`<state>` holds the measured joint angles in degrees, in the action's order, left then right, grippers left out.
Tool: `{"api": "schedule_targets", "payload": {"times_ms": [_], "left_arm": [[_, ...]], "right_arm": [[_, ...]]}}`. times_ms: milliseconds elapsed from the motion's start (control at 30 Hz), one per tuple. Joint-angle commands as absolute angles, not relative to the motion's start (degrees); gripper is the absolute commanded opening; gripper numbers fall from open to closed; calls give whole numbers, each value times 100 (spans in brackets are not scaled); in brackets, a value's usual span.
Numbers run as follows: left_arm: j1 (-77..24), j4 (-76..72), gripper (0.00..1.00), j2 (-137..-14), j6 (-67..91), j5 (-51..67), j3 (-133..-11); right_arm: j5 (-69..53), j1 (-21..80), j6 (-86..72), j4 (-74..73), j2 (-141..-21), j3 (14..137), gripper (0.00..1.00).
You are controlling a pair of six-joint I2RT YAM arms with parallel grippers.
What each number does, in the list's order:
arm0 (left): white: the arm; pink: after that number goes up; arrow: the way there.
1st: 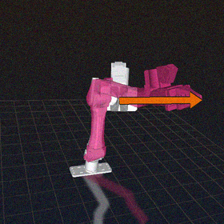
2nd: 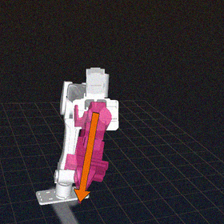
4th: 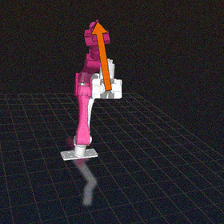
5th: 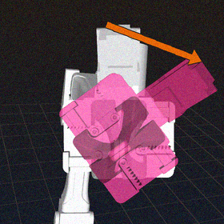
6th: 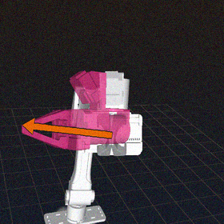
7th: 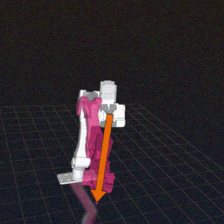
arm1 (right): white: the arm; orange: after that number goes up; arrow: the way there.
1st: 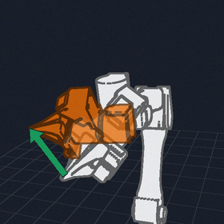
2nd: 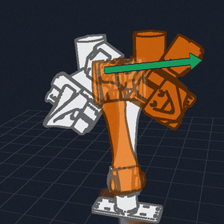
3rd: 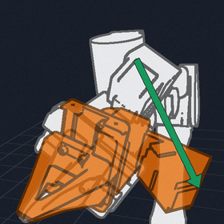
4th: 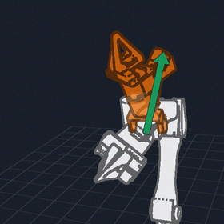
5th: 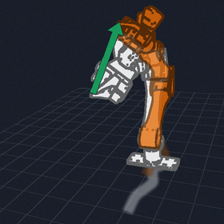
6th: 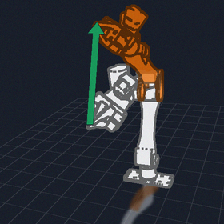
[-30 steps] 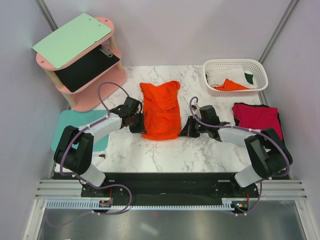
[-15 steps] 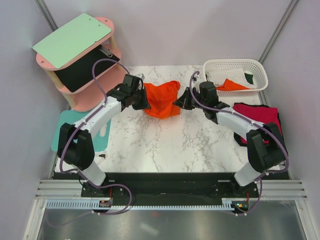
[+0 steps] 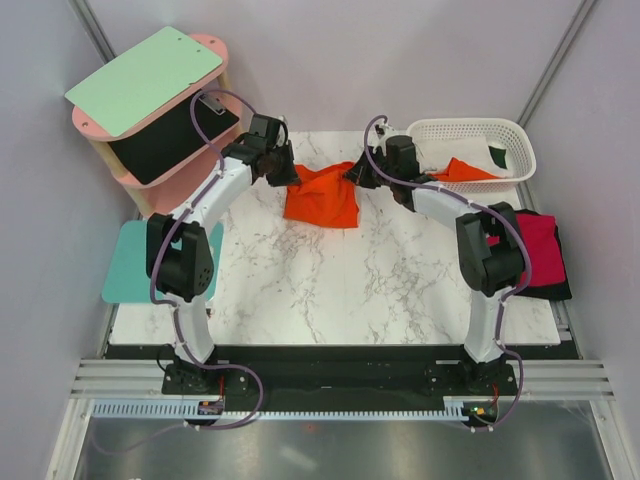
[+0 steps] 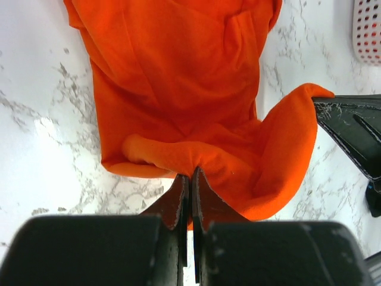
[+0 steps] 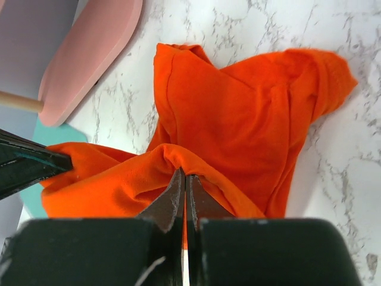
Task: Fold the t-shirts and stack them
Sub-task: Fold the long partially folded tshirt into a neat square
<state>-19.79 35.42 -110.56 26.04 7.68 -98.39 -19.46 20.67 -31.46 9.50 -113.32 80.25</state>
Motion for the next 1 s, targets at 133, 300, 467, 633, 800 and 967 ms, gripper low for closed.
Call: {"api": "schedule_targets", "payload": {"times_ms": [133,300,467,633,800,967], "left_arm": [[-1723,3832,2,-11838,2312,949,-11214],[-1591,3920,2,-12497,2259,1177,-12022],[-1389,3937,2,-13138,2355,1379,-12865],[-1292,3868,12,-13658,2452,1380,-13552],[-1318,3788,99,-13642,2426,1223,-13597],[-1380,3517,100,-12974,2267,870,-12555]], "right_arm": [[-1802,1916,-2927,1327,-11917,9104,0],[-1644,1776,-3014,1538,-12260,9351,0],[-1485,1653,-3050,1600,-12742,9851,0],[-1336,1626,-3014,1468,-13648,11151,7],[-1090,1626,-3085,1792,-14274,11708,73],[-756,1626,-2848,2310,-13387,10584,98]]}}
